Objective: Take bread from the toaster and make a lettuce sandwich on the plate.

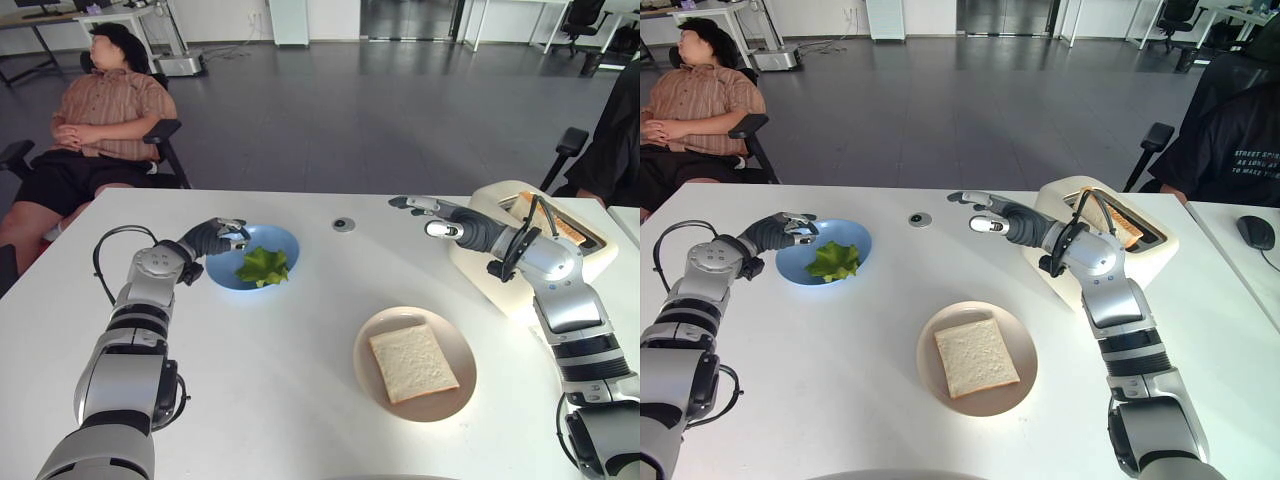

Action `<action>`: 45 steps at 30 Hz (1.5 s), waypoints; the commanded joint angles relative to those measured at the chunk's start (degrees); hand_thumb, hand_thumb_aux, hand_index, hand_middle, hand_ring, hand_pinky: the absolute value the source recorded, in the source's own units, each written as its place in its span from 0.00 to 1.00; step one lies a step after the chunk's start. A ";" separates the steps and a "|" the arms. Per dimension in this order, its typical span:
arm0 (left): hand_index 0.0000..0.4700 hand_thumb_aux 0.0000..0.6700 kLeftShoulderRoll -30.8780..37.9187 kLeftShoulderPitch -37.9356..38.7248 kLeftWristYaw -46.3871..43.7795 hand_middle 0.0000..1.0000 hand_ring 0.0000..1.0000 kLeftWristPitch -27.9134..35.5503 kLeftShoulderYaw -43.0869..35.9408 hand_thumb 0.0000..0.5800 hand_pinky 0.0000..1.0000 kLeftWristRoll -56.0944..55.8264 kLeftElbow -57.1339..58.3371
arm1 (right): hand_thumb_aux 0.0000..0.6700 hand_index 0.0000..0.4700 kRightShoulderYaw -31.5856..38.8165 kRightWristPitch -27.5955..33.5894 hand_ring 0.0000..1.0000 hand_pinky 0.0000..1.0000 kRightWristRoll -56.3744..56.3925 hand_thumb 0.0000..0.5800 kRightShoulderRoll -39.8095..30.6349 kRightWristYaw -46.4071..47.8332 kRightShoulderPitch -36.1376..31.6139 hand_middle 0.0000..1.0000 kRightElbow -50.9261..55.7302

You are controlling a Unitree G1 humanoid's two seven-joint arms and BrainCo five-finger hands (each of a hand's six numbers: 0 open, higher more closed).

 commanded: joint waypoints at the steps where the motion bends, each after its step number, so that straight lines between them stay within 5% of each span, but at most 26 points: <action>1: 1.00 1.00 0.62 -2.08 1.39 0.00 0.00 -0.54 1.13 1.00 0.00 -0.37 0.51 | 0.00 0.00 0.27 -0.32 0.00 0.00 -0.58 0.00 0.07 0.12 -0.20 0.00 0.69; 5: 1.00 1.00 -0.14 -2.11 3.73 0.00 0.00 -1.55 -0.78 1.00 0.00 2.52 1.97 | 0.00 0.00 0.31 -0.46 0.00 0.00 -0.61 0.00 0.08 0.05 -0.12 0.00 0.79; 6: 0.84 0.84 -0.39 -2.14 4.68 0.00 0.00 -1.77 -1.58 0.97 0.00 3.51 2.52 | 0.00 0.00 0.37 -0.49 0.00 0.00 -0.61 0.00 0.11 0.09 -0.16 0.00 0.84; 7: 0.25 0.25 -0.70 -2.30 6.07 0.00 0.00 -2.04 -2.73 0.44 0.00 4.94 3.26 | 0.00 0.00 0.41 -0.50 0.00 0.00 -0.60 0.00 0.13 0.13 -0.18 0.00 0.88; 8: 0.13 0.13 -0.87 -2.52 7.62 0.00 0.00 -2.43 -4.22 0.24 0.00 6.79 4.05 | 0.00 0.00 0.43 -0.51 0.00 0.00 -0.60 0.00 0.13 0.14 -0.17 0.00 0.91; 9: 0.09 0.09 -1.10 -2.75 9.52 0.00 0.00 -2.87 -5.97 0.17 0.00 9.06 4.73 | 0.00 0.00 0.43 -0.50 0.00 0.00 -0.60 0.00 0.12 0.14 -0.15 0.00 0.92; 10: 0.00 0.00 -1.34 -2.99 11.73 0.00 0.00 -3.23 -8.14 0.00 0.00 11.66 5.27 | 0.00 0.00 0.42 -0.45 0.00 0.00 -0.60 0.00 0.12 0.12 -0.08 0.00 0.81; 25: 0.00 0.00 -4.01 -7.14 38.28 0.00 0.00 3.16 -35.49 0.00 0.00 43.33 12.92 | 0.00 0.00 0.72 -0.44 0.00 0.00 -0.21 0.00 0.37 0.55 0.05 0.00 0.51; 26: 0.52 0.52 -4.21 -7.25 37.92 0.00 0.00 3.51 -36.20 0.77 0.00 43.88 13.31 | 0.00 0.00 0.74 -0.46 0.00 0.00 -0.18 0.00 0.41 0.59 -0.01 0.00 0.57; 27: 1.00 1.00 -4.39 -7.34 37.49 0.00 0.00 3.79 -36.67 1.00 0.00 44.13 13.64 | 0.00 0.00 0.78 -0.48 0.00 0.00 -0.18 0.00 0.46 0.61 -0.06 0.00 0.61; 40: 1.00 1.00 -5.05 -7.46 36.55 0.00 0.00 0.86 -34.49 1.00 0.00 39.97 13.84 | 0.00 0.00 0.90 -0.64 0.00 0.00 -0.46 0.00 1.01 0.36 0.35 0.00 0.39; 45: 1.00 1.00 -1.07 -10.70 32.41 0.00 0.00 -7.11 -29.08 1.00 0.00 33.78 8.17 | 0.00 0.00 0.54 -0.82 0.00 0.00 -0.20 0.00 0.60 0.56 -0.08 0.00 0.75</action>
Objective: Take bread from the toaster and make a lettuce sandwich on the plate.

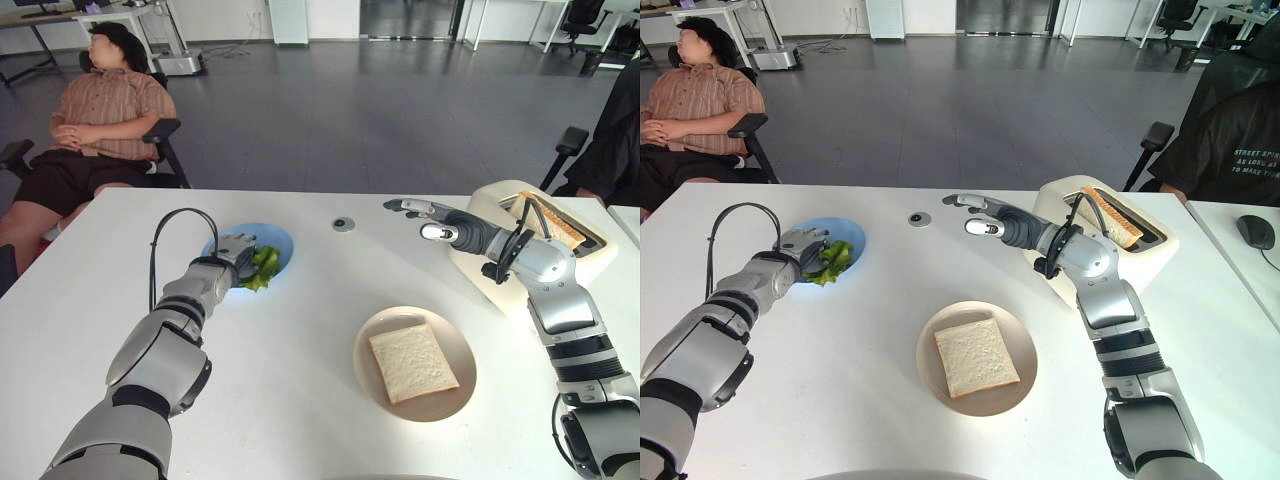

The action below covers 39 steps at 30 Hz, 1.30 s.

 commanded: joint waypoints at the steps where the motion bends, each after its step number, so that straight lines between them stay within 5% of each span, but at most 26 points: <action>1: 1.00 1.00 4.16 -3.50 -6.51 0.00 0.00 -8.39 4.21 1.00 0.00 -5.15 -7.44 | 0.00 0.00 -0.36 -0.13 0.00 0.00 -0.22 0.00 -0.62 0.39 -0.09 0.00 0.29; 4: 1.00 1.00 4.24 -2.16 -20.90 0.00 0.00 -11.61 10.77 1.00 0.00 -17.18 -21.17 | 0.00 0.00 -0.96 0.04 0.00 0.00 -0.42 0.00 -0.90 -0.23 -0.23 0.00 0.25; 6: 1.00 1.00 4.42 1.82 -31.03 0.00 0.00 -8.07 13.78 1.00 0.00 -25.88 -34.98 | 0.00 0.00 -1.23 0.11 0.00 0.00 -0.57 0.00 -0.99 -0.47 -0.65 0.00 0.40; 12: 1.00 1.00 2.14 15.29 -51.10 0.00 0.00 15.60 12.96 1.00 0.00 -46.76 -74.52 | 0.00 0.00 -4.67 2.11 0.00 0.00 -2.08 0.00 -2.40 -5.21 -3.38 0.00 3.44; 16: 1.00 1.00 -2.62 19.87 -54.74 0.00 0.00 27.91 8.23 1.00 0.00 -51.19 -84.74 | 0.00 0.00 -6.81 3.69 0.00 0.00 -2.67 0.00 -3.20 -7.95 -4.64 0.00 4.68; 23: 1.00 1.00 -10.94 25.48 -53.91 0.00 0.00 34.88 0.88 1.00 0.00 -50.07 -83.25 | 0.00 0.00 -6.76 4.74 0.00 0.00 -2.63 0.00 -3.31 -9.09 -4.59 0.00 4.33; 36: 1.00 1.00 -13.24 21.72 -46.92 0.00 0.00 15.42 -4.13 1.00 0.00 -31.68 -52.87 | 0.00 0.00 -6.51 3.83 0.00 0.00 -0.63 0.00 -2.94 -7.23 -4.03 0.00 1.23; 37: 0.24 0.24 -13.21 21.50 -46.06 0.00 0.00 14.26 -4.34 0.42 0.00 -30.23 -52.09 | 0.00 0.00 -6.48 3.77 0.00 0.00 -0.46 0.00 -2.86 -7.04 -3.98 0.00 0.90; 38: 0.00 0.00 -13.38 21.24 -45.17 0.00 0.00 13.23 -3.85 0.00 0.00 -29.51 -51.51 | 0.00 0.00 -6.42 3.75 0.00 0.00 -0.39 0.00 -2.80 -6.89 -3.94 0.00 0.68; 39: 0.00 0.00 -13.38 20.84 -44.27 0.00 0.00 12.31 -3.37 0.00 0.00 -28.60 -51.19 | 0.00 0.00 -6.35 3.73 0.00 0.00 -0.34 0.00 -2.79 -6.79 -3.91 0.00 0.57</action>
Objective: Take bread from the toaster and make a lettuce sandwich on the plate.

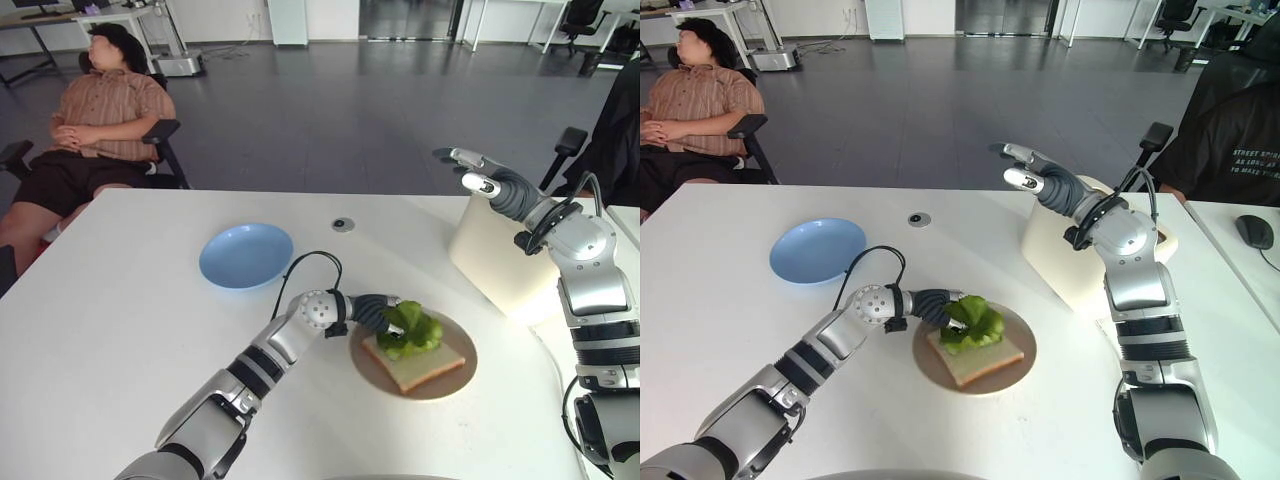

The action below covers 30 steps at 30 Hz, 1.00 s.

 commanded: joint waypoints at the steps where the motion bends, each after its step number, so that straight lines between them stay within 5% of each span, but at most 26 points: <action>1: 0.00 0.00 1.42 0.22 2.57 0.00 0.00 -1.67 -0.23 0.00 0.00 5.65 3.49 | 0.00 0.00 0.10 -0.20 0.00 0.00 0.82 0.00 0.45 0.90 -0.17 0.00 -0.61; 13: 0.00 0.00 2.22 -2.84 2.96 0.00 0.00 1.43 14.69 0.00 0.00 -0.35 -13.23 | 0.00 0.00 -0.87 -1.68 0.00 0.00 0.21 0.00 0.12 -0.32 -1.55 0.00 1.00; 19: 0.00 0.00 3.94 -4.78 7.51 0.00 0.00 2.19 22.11 0.00 0.00 -0.86 -15.14 | 0.00 0.00 0.82 -6.49 0.00 0.00 -24.99 0.00 -9.86 -19.46 -3.39 0.00 5.95; 23: 0.00 0.00 9.83 -4.08 12.56 0.00 0.00 -1.92 21.98 0.00 0.00 7.30 -10.42 | 0.00 0.00 4.82 -2.07 0.00 0.00 -40.72 0.00 -17.15 -25.38 -2.63 0.00 10.56; 30: 0.00 0.00 13.21 -3.15 15.92 0.00 0.00 -5.67 22.54 0.00 0.00 11.47 -6.30 | 0.00 0.00 8.01 5.38 0.00 0.00 -43.97 0.00 -19.09 -18.00 -0.86 0.00 16.78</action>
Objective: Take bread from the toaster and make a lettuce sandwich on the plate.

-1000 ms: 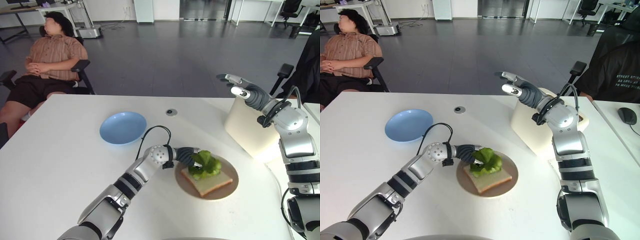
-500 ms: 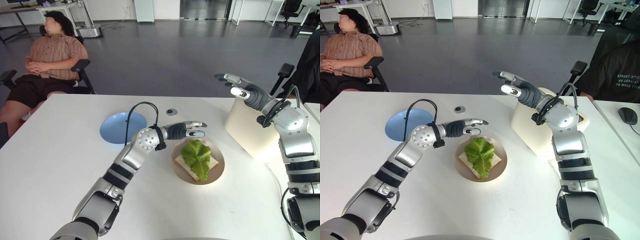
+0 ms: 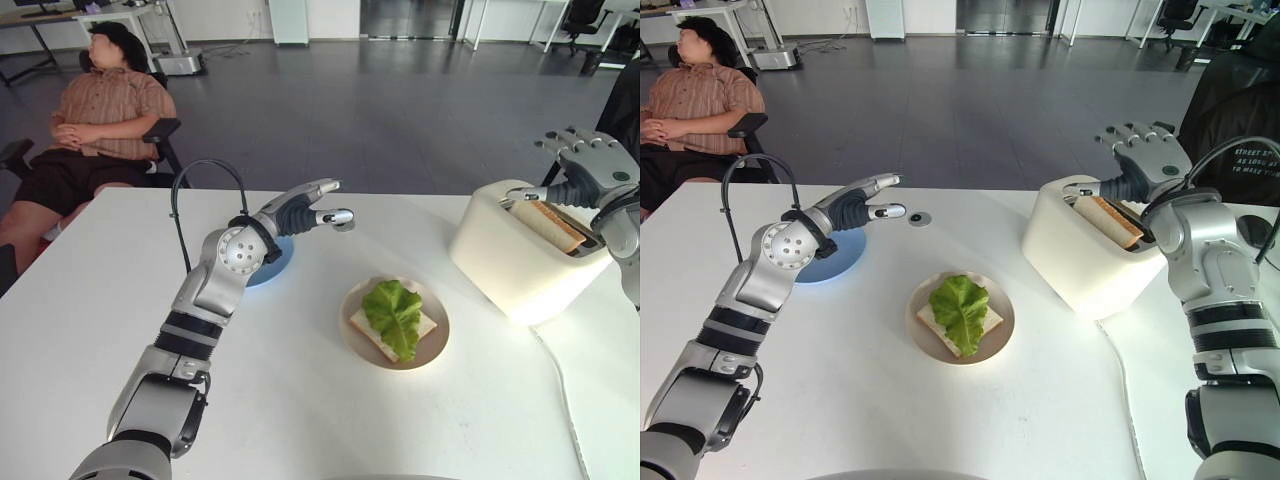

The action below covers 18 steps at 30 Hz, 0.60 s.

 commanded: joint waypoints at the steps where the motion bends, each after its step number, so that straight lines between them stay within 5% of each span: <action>1: 0.00 0.00 0.95 0.86 0.21 0.00 0.00 -0.89 0.39 0.00 0.00 0.68 1.11 | 0.00 0.00 1.23 3.01 0.00 0.00 0.46 0.00 -0.52 5.34 1.81 0.00 1.07; 2: 0.00 0.00 1.02 0.88 0.24 0.00 0.00 -1.00 0.44 0.00 0.00 0.70 1.20 | 0.00 0.00 1.30 3.30 0.00 0.00 0.99 0.00 -0.50 6.46 2.20 0.00 0.85; 3: 0.00 0.00 1.07 0.88 0.28 0.00 0.00 -1.10 0.47 0.00 0.00 0.70 1.31 | 0.39 0.39 1.28 3.35 0.00 0.00 1.90 0.63 -0.34 7.84 2.65 0.00 0.46; 4: 0.00 0.00 1.18 0.98 0.33 0.00 0.00 -1.07 0.59 0.00 0.00 0.65 1.22 | 0.68 0.68 1.58 3.06 0.00 0.00 2.50 0.90 -0.25 9.25 2.96 0.00 0.25; 5: 0.00 0.00 1.25 1.06 0.37 0.00 0.00 -1.09 0.63 0.00 0.00 0.59 1.17 | 1.00 1.00 1.87 2.86 0.00 0.00 2.99 1.00 -0.11 10.29 3.25 0.00 0.10; 13: 0.00 0.00 0.47 0.35 0.44 0.00 0.00 -1.98 -0.07 0.00 0.00 0.58 3.60 | 1.00 1.00 0.41 1.92 0.00 0.00 6.31 1.00 0.98 6.84 2.00 0.00 -1.17; 18: 0.00 0.00 0.21 -0.04 0.47 0.00 0.00 -2.55 -0.35 0.00 0.00 0.76 4.82 | 1.00 1.00 -5.19 -1.56 0.00 0.00 9.49 1.00 2.61 -4.60 -2.25 0.00 -5.69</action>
